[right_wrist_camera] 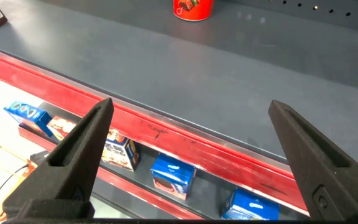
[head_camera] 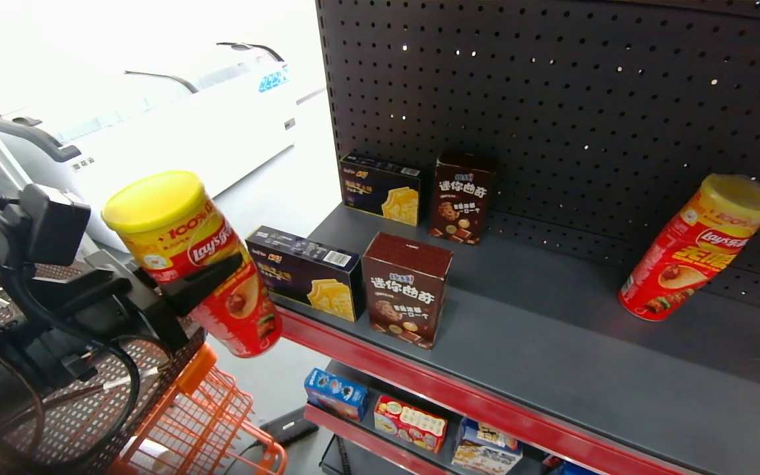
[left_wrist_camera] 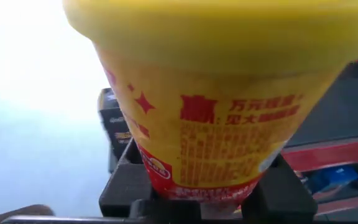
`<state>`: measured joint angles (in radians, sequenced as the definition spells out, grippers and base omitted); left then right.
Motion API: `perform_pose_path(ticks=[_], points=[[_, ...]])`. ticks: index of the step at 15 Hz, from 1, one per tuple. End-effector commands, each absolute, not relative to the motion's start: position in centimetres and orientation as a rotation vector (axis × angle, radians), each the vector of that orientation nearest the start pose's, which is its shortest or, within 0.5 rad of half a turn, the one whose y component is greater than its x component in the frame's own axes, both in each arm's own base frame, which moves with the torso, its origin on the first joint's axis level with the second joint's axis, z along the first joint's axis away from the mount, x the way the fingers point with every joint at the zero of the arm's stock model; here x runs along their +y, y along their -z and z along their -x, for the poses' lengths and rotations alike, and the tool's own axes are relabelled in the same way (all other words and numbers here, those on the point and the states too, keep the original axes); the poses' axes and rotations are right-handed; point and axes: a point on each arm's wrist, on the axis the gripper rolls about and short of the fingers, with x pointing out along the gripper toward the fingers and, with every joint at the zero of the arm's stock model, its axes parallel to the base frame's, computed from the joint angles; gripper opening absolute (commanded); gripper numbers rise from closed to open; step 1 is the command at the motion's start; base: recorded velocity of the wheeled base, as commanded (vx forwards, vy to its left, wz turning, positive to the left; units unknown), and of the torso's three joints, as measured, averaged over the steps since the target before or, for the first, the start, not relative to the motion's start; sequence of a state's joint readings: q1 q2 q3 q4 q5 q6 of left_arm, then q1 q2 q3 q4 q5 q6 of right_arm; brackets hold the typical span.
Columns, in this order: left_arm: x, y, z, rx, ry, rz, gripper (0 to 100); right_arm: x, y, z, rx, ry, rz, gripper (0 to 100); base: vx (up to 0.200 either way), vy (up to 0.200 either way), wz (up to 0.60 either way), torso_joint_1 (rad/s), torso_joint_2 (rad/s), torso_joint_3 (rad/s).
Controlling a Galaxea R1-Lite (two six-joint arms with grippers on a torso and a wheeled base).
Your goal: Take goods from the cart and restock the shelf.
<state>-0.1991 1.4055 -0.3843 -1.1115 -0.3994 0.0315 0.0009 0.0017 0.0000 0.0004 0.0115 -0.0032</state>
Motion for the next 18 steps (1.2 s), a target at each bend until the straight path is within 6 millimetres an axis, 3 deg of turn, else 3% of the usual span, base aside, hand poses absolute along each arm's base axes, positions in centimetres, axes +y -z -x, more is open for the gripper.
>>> perform_pose_path(ticks=[1,5,9,14,18], points=[[-5.9,-19.3,-19.2,-0.095,0.67,-0.034,0,0.0,-7.6,2.3,0.003,-0.014,0.003,100,0.0,0.0,0.0,0.0,0.0,0.0],[-6.0,-18.3,-17.5,-0.044,0.788,-0.03,0,0.0,-7.6,2.3,0.003,-0.014,0.003,100,0.0,0.0,0.0,0.0,0.0,0.0],[-6.5,-18.8,-16.1,0.03,0.85,-0.023,0,0.0,-7.6,2.3,0.003,-0.014,0.005,100,0.0,0.0,0.0,0.0,0.0,0.0],[-7.9,-20.2,-16.0,-0.023,0.925,-0.028,0,0.0,-7.6,2.3,0.003,-0.014,0.003,100,0.0,0.0,0.0,0.0,0.0,0.0],[-8.4,-19.8,-15.4,-0.012,0.966,-0.027,0,0.0,-7.6,2.3,0.003,-0.014,0.003,100,0.0,0.0,0.0,0.0,0.0,0.0]])
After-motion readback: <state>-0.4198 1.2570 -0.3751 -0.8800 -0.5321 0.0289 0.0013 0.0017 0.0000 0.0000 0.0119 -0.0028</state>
